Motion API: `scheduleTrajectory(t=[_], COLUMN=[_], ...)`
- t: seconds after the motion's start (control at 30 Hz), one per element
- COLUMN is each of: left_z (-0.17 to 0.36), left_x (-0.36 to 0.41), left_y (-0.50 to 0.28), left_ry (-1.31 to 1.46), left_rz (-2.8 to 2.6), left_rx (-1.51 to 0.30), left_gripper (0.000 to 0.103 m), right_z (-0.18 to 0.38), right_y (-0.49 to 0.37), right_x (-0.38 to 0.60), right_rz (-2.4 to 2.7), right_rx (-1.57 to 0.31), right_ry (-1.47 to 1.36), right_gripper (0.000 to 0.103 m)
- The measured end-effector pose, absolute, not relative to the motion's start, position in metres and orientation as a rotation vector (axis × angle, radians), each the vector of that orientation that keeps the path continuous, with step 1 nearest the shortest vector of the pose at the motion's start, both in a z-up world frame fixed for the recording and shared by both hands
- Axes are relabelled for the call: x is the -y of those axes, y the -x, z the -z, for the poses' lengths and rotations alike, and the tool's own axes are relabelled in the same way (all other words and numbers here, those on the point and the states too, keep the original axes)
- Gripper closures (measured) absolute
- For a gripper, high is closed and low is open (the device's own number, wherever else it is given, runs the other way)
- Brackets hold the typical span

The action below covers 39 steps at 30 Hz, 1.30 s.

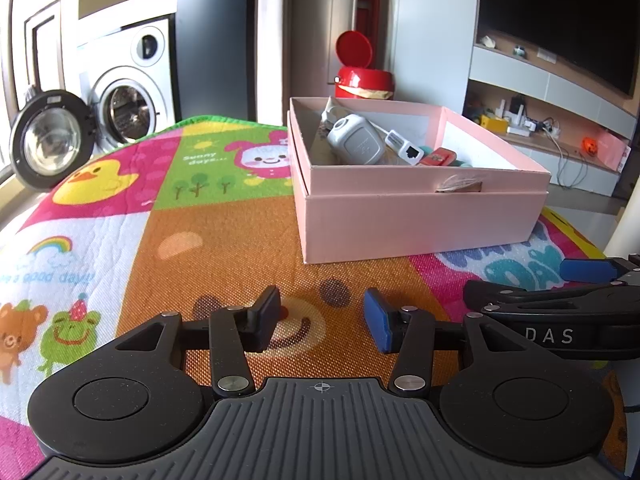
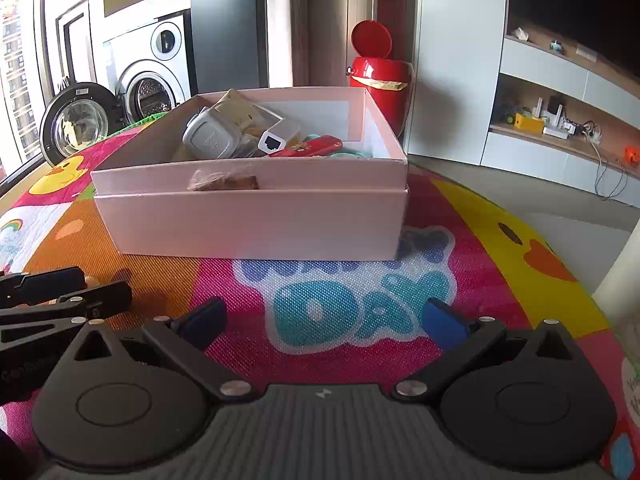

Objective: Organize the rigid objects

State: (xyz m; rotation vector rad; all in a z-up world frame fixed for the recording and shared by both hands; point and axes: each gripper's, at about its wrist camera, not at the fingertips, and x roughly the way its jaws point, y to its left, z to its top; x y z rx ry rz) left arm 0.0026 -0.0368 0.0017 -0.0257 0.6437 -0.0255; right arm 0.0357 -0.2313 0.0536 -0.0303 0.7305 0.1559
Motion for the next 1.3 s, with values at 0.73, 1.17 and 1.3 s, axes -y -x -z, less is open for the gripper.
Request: scheduleTrajectory(t=[0.73, 1.17, 1.3], left_z=[-0.0013, -0.0014, -0.0014], left_x=[0.037, 0.0373, 0.0375], left_y=[-0.0019, -0.0015, -0.0014], left_ry=[0.029, 0.032, 0.031], left_rz=[0.027, 0.028, 0.027], left_rx=[-0.642, -0.643, -0.643], left_gripper=[0.052, 0.052, 0.052], right_z=[-0.0536, -0.0536, -0.0535], right_y=[-0.0357, -0.0358, -0.0357], right_x=[0.2313, 0.2313, 0.2313], right_rz=[-0.156, -0.156, -0.156], right_rx=[-0.731, -0.731, -0.731], right_ry=[0.03, 0.029, 0.03], right_gripper=[0.0, 0.0, 0.0])
